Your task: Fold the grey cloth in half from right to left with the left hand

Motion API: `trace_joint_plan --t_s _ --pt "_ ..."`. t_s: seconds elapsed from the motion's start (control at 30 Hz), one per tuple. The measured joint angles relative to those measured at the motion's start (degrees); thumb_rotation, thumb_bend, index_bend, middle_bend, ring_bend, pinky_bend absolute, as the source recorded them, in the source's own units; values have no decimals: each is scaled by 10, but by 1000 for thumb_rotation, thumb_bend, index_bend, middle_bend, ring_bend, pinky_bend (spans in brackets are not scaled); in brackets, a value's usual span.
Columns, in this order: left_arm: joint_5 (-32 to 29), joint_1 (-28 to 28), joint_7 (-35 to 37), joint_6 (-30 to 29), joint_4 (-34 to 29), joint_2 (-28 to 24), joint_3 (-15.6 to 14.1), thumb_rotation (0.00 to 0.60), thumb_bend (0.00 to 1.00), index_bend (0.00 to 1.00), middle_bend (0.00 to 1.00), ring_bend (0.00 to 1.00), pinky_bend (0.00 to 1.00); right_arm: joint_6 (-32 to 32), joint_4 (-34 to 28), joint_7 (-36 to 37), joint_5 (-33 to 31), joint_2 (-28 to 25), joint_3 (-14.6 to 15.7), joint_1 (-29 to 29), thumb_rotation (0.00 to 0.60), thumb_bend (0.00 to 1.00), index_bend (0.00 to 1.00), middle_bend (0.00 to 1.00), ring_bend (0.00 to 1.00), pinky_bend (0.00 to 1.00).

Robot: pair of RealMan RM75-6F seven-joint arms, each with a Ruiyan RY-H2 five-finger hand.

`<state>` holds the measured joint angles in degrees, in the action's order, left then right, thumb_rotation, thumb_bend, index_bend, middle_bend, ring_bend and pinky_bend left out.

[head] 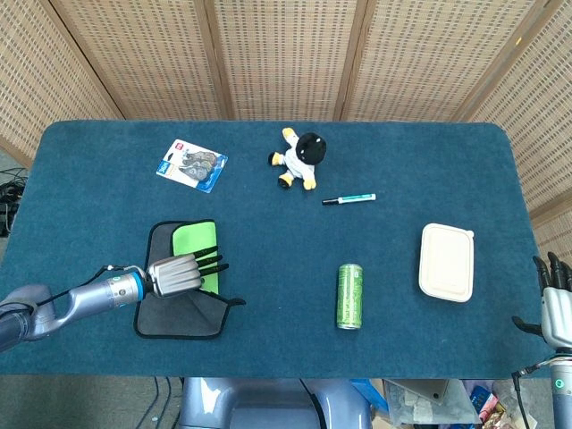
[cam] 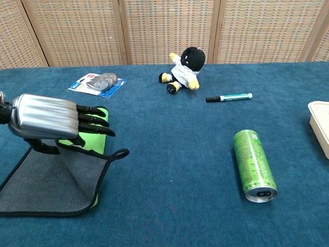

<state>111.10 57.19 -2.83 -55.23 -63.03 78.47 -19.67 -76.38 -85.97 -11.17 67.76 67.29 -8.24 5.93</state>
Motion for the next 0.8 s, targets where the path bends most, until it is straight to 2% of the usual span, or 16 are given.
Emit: trace_joint_plan --t_s 0.47,0.8 --pt "31 -27 30 -33 66 -8 -30 600 440 653 0 0 0 0 -2 -12 0 4 3 2 600 0 0 0 0 0" --pt "37 -42 37 -42 99 -6 -35 600 440 654 0 0 0 0 -3 -18 1 6 5 3 600 0 0 0 0 0"
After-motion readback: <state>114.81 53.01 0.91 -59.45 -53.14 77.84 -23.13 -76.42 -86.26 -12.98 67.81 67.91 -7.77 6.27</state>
